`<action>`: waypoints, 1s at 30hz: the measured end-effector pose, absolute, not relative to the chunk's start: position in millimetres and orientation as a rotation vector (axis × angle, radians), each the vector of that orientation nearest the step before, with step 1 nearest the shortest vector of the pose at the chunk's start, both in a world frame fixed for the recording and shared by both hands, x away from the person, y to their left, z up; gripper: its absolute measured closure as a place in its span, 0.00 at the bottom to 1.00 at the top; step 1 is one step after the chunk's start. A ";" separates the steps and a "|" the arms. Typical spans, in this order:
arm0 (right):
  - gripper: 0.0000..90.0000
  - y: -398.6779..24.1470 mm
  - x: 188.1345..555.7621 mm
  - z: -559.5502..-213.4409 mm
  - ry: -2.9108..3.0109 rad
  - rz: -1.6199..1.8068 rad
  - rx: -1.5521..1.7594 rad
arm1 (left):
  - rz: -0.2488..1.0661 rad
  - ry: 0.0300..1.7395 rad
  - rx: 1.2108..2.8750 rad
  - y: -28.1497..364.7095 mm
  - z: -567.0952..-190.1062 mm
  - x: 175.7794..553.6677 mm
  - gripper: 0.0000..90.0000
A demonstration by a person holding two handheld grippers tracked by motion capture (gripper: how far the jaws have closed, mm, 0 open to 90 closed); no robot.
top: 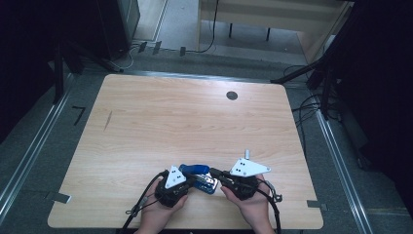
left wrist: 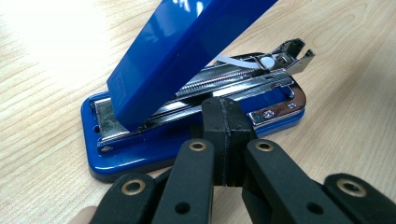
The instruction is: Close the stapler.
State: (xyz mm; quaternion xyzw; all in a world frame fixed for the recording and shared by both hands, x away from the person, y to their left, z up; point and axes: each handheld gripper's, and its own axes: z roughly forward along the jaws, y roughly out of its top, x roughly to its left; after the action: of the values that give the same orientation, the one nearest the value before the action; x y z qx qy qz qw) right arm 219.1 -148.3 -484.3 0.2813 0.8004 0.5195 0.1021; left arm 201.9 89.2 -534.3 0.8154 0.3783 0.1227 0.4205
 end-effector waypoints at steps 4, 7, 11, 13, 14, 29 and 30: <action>1.00 -145.9 219.5 -481.7 2.364 1.536 0.825 | 0.307 0.948 2.043 89.2 -534.3 201.9 1.00; 1.00 -144.5 220.0 -480.5 2.361 1.544 0.823 | 0.309 0.947 2.043 89.1 -534.2 201.9 1.00; 1.00 -142.3 220.7 -478.7 2.357 1.548 0.818 | 0.309 0.946 2.045 89.1 -534.2 201.9 1.00; 1.00 -141.6 220.9 -478.0 2.355 1.550 0.820 | 0.308 0.946 2.045 89.1 -534.2 201.9 1.00; 1.00 -141.2 221.3 -477.8 2.353 1.554 0.817 | 0.308 0.946 2.045 89.1 -534.2 201.9 1.00; 1.00 -133.1 223.1 -472.3 2.342 1.560 0.796 | 0.309 0.944 2.046 89.0 -534.2 201.8 1.00; 1.00 -132.3 223.2 -471.7 2.342 1.561 0.796 | 0.309 0.944 2.046 89.0 -534.2 201.8 1.00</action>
State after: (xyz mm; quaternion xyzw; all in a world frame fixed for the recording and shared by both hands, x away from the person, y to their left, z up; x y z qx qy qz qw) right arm 223.2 -132.3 -471.7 0.2705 0.7961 0.5305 0.1080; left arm 201.8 89.0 -534.2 0.8163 0.3766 0.1233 0.4203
